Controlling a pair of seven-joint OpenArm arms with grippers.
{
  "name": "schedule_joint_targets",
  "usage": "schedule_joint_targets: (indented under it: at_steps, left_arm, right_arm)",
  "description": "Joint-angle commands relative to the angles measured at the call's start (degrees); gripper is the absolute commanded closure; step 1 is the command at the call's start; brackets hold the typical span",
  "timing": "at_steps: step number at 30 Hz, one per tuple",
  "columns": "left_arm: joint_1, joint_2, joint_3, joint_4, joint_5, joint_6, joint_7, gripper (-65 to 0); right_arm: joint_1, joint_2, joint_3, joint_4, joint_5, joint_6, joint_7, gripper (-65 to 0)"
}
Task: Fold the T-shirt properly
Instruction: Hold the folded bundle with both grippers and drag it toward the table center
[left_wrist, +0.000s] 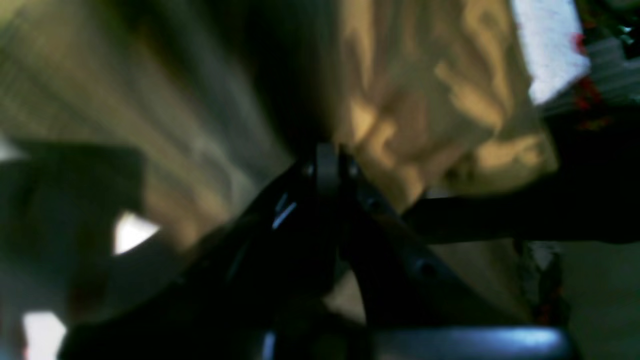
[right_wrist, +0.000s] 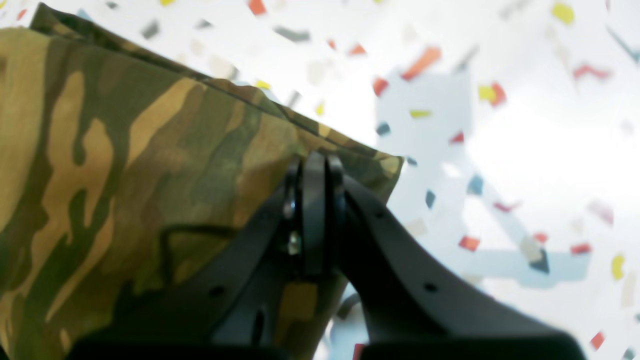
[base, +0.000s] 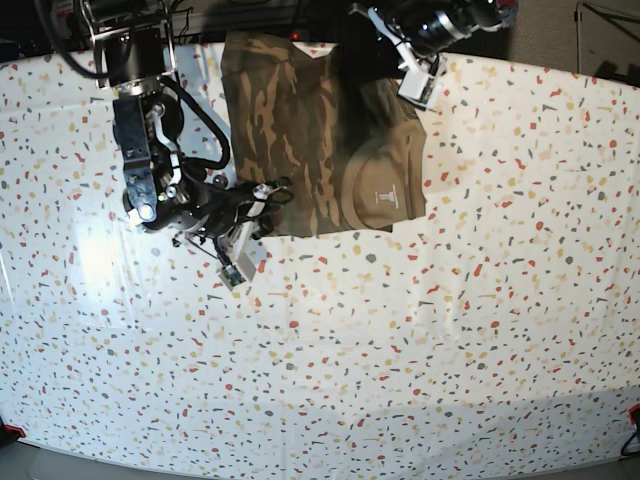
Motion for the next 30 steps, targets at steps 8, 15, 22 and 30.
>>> schedule_joint_targets:
  at_steps: [8, 15, 22, 30]
  left_arm:
    - [-10.58, 0.02, -6.49, -6.62, 9.38, 6.08, 0.7, 0.0]
    - [-19.02, 0.0, -13.25, -9.07, 16.31, 6.08, 0.7, 0.0]
    - [-27.12, -1.88, -13.55, -18.32, 16.15, 6.05, -2.32, 0.0]
    - [-33.88, -1.86, -13.49, -22.45, 12.37, 4.44, -1.97, 0.0]
  right_arm:
    - [-4.87, 0.52, 2.12, 3.91, -1.4, 0.39, 0.39, 0.0]
    - [-10.88, 0.48, 3.89, 8.87, -1.18, 0.37, 0.5, 0.0]
    - [-18.56, -2.6, 3.85, 13.31, 0.7, 0.72, 3.61, 0.0]
    - [-22.51, -9.4, 3.8, 15.06, 0.44, 0.9, 4.44, 0.0]
